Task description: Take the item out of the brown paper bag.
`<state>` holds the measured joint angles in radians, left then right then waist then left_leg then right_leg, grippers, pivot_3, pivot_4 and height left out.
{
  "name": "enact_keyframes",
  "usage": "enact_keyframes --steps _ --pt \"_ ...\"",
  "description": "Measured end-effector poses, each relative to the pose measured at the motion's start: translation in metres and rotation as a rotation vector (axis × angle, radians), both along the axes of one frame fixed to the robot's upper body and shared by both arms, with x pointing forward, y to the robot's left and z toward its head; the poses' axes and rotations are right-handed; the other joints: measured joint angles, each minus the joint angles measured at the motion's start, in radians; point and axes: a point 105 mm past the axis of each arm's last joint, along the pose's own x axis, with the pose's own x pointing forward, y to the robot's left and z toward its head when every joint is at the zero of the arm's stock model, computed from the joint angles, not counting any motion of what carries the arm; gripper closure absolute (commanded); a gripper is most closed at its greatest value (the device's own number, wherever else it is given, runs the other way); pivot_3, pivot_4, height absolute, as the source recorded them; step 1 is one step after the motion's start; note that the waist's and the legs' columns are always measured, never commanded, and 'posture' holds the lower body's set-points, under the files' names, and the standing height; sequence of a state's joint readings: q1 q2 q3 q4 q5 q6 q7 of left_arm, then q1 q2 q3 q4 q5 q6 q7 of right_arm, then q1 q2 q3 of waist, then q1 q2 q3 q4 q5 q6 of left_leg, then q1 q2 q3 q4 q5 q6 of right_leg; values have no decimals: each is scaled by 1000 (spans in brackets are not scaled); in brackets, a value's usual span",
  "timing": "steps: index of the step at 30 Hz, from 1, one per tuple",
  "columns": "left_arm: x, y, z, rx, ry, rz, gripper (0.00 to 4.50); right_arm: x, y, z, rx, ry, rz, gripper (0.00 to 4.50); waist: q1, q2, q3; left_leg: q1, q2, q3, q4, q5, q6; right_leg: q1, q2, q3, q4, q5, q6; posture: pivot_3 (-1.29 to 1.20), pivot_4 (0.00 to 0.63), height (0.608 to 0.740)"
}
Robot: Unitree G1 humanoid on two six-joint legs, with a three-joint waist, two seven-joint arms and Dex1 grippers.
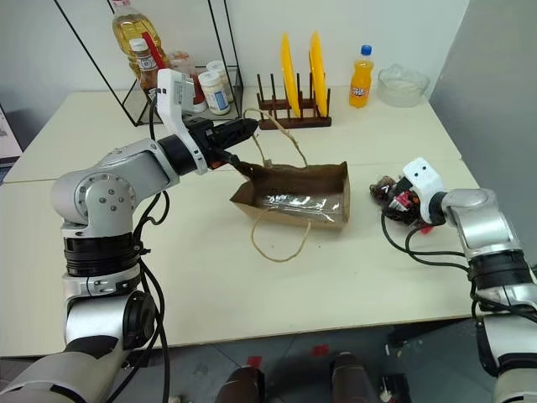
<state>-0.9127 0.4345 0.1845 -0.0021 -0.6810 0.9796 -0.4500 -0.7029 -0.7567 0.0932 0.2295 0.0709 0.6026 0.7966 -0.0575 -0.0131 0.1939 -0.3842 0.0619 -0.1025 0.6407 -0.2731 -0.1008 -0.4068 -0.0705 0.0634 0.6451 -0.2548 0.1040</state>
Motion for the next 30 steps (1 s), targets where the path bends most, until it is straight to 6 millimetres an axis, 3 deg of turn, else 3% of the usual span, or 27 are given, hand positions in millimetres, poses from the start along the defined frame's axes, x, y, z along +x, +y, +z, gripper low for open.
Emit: enact_keyframes --steps 7,9,14,21,24,26,30 --pt "13 -1 -6 -1 -8 34 4500 -26 14 48 41 -256 -18 16 7 0 0 0 0 0 0 0 0 0 0 0 0 0 0 0 150 740" --pt "21 -5 -9 -9 -10 37 3914 -35 17 42 85 -291 -55 0 10 -1 -1 0 0 -1 0 0 0 1 0 -1 0 0 0 0 150 740" --pt "35 -4 -17 -5 -8 60 2334 -57 33 -5 173 -242 -122 0 13 -1 -1 0 0 -1 0 0 0 0 0 0 0 0 0 0 150 740" --pt "26 -1 -7 24 -62 23 57 -81 57 -8 259 -324 -135 0 8 0 -1 0 0 -1 0 0 0 0 0 0 1 0 0 0 150 740" --pt "13 12 -2 44 -121 48 24 -86 60 -11 283 -331 -158 0 5 0 -1 2 0 -1 -1 0 0 0 0 0 2 0 0 0 150 740" --pt "7 30 -5 63 -144 117 24 -90 64 -16 296 -330 -164 0 2 0 -1 2 0 -1 -1 0 0 0 0 0 2 0 0 0 150 740" --pt "-8 80 -35 161 -137 322 24 -99 65 -28 331 -322 -211 0 2 0 -1 2 0 -1 -1 0 0 0 0 0 2 0 0 0 150 740"
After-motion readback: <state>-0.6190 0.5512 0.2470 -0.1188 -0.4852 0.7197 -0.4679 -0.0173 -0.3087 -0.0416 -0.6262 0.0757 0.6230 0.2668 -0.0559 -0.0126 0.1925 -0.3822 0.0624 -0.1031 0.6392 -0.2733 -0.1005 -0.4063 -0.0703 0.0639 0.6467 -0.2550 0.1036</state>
